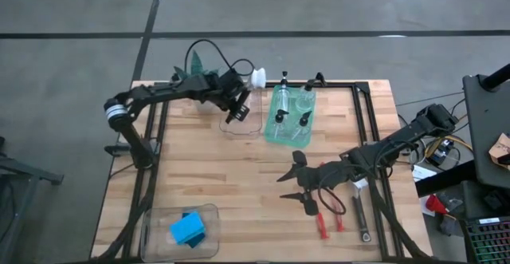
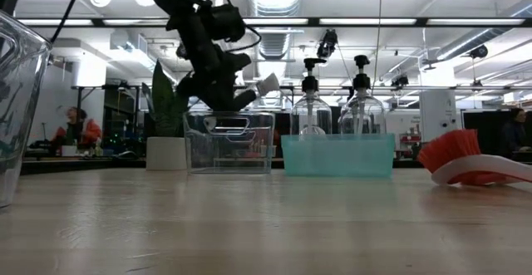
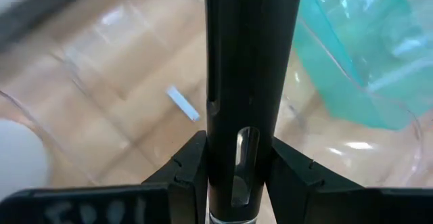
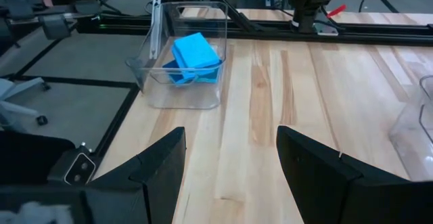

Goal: Pick & Place Kitchen Sink Supplies
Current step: Put the black dish brush into the top transparent bin, then put the red dish brush into the top transparent bin

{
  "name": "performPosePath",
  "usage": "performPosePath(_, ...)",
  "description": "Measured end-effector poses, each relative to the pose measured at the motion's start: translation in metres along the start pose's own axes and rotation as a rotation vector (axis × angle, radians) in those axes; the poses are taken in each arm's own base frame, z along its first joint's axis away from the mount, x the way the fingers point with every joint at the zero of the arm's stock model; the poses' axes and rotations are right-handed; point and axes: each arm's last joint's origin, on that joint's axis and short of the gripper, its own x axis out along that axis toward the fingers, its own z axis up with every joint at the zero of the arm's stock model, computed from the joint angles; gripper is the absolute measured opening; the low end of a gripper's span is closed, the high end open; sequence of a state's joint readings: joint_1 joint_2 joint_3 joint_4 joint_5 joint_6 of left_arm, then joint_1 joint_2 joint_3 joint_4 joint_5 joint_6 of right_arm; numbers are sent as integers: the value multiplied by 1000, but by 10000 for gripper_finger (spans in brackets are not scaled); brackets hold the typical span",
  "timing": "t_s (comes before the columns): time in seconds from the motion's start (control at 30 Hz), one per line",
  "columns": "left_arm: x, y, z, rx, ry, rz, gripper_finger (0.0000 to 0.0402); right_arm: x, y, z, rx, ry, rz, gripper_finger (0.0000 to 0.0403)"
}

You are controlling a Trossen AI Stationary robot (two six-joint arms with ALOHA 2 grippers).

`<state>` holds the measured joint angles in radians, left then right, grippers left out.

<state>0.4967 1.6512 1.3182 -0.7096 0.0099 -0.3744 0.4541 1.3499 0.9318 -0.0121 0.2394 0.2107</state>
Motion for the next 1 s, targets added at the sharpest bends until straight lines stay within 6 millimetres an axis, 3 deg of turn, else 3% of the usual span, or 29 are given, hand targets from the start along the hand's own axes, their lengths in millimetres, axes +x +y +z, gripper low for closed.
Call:
performPosePath(0.4,25,7,-10,-86,165,2,108,0,0,-1,-7,8,-1,226)
performPosePath(0.63,30,7,-12,-133,221,-44,110,0,0,-1,-7,8,-2,226)
performPosePath(1.0,29,7,-12,-155,220,-46,189,0,-1,-5,17,36,-7,226)
